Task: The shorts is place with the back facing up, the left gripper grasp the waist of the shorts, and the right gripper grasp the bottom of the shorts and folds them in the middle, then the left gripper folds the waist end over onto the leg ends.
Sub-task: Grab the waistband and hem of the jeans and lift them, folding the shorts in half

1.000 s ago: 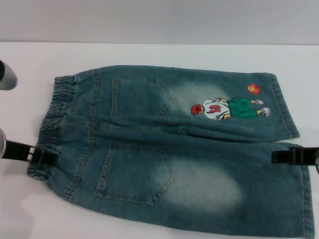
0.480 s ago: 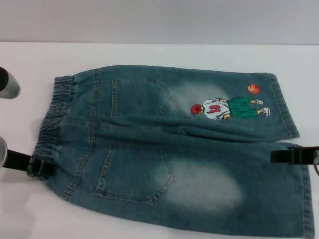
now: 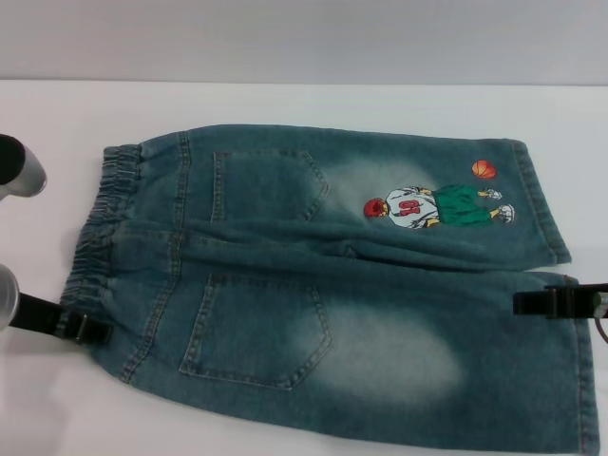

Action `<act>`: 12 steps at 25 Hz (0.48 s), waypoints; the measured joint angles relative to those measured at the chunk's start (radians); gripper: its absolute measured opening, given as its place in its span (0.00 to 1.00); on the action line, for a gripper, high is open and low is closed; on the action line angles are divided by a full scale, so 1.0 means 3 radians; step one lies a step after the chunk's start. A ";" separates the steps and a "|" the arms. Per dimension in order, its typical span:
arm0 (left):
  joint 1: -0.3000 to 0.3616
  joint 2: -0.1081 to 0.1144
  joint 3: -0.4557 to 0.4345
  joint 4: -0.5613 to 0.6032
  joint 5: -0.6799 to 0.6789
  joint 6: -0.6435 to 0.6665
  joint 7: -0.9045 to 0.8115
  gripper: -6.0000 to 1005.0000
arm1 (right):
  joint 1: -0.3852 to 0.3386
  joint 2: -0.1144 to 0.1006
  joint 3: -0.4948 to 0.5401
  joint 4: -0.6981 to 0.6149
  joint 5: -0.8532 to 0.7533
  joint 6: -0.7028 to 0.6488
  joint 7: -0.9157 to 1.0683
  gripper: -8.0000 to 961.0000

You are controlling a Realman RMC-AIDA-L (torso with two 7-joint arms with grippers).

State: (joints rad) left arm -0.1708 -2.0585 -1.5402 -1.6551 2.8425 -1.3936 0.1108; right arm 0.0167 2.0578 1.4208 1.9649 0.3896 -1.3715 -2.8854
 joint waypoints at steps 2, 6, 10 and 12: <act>-0.0007 0.0000 0.0010 0.0007 0.0000 -0.0006 0.0007 0.78 | -0.0002 0.0000 -0.0002 0.0008 0.0000 0.0000 0.0000 0.63; -0.0014 0.0000 0.0010 0.0036 0.0000 -0.0008 0.0015 0.78 | 0.0004 0.0006 -0.0007 0.0011 0.0000 -0.0001 0.0000 0.63; -0.0018 0.0000 0.0010 0.0037 0.0000 -0.0008 0.0020 0.78 | 0.0009 0.0012 -0.0012 0.0011 0.0000 0.0000 0.0000 0.64; -0.0020 0.0000 0.0010 0.0037 0.0003 -0.0008 0.0020 0.78 | 0.0010 0.0013 -0.0013 0.0011 0.0000 0.0002 0.0000 0.64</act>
State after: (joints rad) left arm -0.1769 -2.0585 -1.5371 -1.6441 2.8433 -1.3960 0.1169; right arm 0.0197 2.0616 1.4169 1.9682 0.3895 -1.3707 -2.8854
